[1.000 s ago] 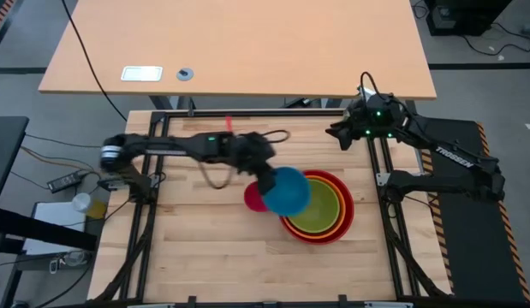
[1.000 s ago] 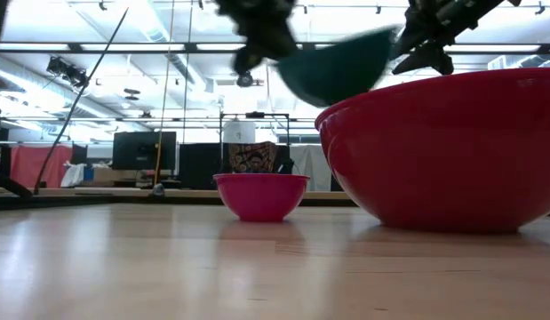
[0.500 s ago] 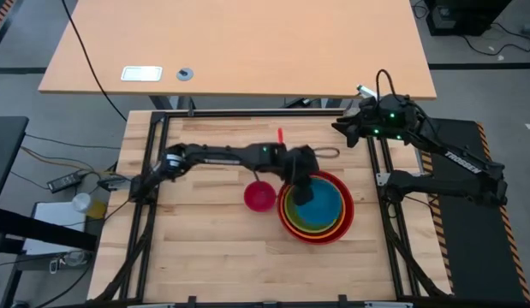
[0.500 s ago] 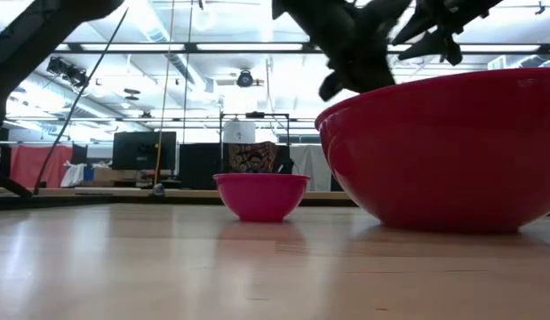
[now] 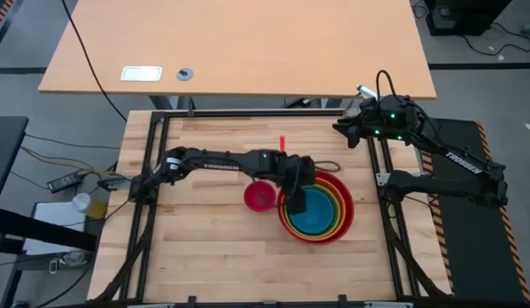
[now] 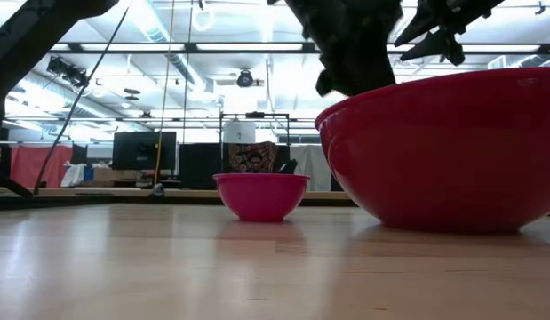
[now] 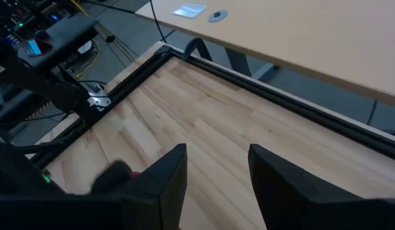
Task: Nest bowls inside each other
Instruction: Stack the blue bowl on top of the green bowl, then stack the pink bowl on top of the blue bowl, then return to Home Position
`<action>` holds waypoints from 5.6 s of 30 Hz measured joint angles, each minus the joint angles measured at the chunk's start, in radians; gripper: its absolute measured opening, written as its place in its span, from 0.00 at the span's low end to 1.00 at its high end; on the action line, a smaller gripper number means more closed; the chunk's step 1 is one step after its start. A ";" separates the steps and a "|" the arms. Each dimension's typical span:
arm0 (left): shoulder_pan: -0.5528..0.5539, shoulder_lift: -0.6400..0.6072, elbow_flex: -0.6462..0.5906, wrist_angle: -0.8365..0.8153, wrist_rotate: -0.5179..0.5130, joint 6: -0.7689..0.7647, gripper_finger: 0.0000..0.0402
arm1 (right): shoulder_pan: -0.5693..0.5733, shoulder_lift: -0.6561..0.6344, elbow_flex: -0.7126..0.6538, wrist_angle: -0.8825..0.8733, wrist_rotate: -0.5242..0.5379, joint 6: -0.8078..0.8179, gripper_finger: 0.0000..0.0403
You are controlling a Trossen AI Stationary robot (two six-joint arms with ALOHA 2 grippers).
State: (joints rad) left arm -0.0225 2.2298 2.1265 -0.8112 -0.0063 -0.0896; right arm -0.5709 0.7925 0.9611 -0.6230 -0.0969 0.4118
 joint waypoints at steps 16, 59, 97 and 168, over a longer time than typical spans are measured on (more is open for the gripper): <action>0.132 -0.284 -0.443 -0.093 0.032 0.125 0.44 | 0.007 -0.002 0.000 -0.059 -0.024 0.004 0.43; 0.178 -0.519 -0.881 0.215 0.178 -0.278 0.04 | 0.019 0.065 0.000 0.012 -0.028 -0.022 0.43; -0.050 0.157 0.153 -0.026 -0.043 -0.049 0.23 | 0.058 0.042 0.049 -0.208 0.261 -0.048 0.43; 0.295 -1.804 -1.989 1.032 -0.081 -0.656 0.29 | -0.022 -0.773 -0.625 0.337 -0.185 0.346 0.28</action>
State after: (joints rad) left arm 0.2725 0.4263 0.1371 0.2210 -0.0871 -0.7453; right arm -0.5926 0.0194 0.3360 -0.2863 -0.2817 0.7573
